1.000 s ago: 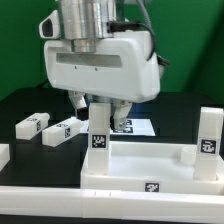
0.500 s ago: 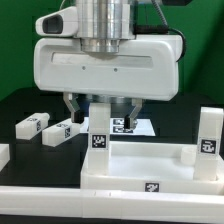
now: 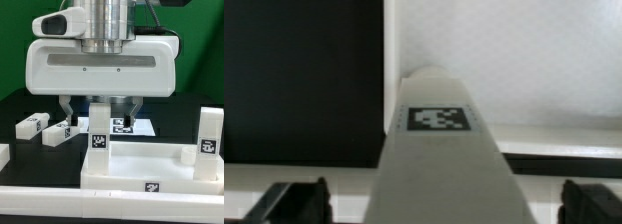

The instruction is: Assemble desk

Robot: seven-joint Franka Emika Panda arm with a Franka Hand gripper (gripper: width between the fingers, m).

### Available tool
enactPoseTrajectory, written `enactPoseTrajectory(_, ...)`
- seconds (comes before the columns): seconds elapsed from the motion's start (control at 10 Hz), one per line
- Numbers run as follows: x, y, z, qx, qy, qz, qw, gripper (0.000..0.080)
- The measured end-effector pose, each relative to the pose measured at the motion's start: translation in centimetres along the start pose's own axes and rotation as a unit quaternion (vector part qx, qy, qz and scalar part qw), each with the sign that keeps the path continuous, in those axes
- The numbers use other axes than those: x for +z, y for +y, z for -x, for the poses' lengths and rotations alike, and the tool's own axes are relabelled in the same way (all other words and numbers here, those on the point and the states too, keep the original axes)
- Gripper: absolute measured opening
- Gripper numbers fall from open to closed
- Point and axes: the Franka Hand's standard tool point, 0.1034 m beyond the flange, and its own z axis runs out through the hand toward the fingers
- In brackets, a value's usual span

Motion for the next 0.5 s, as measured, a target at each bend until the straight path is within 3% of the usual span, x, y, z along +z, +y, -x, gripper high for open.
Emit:
enactPoseTrajectory(0.3, 0.01, 0.02, 0.0, 0.001, 0.0, 0.0, 1.0, 0.0286)
enactPoseTrajectory(0.5, 0.02, 0.02, 0.0, 0.003, 0.0, 0.0, 1.0, 0.0288)
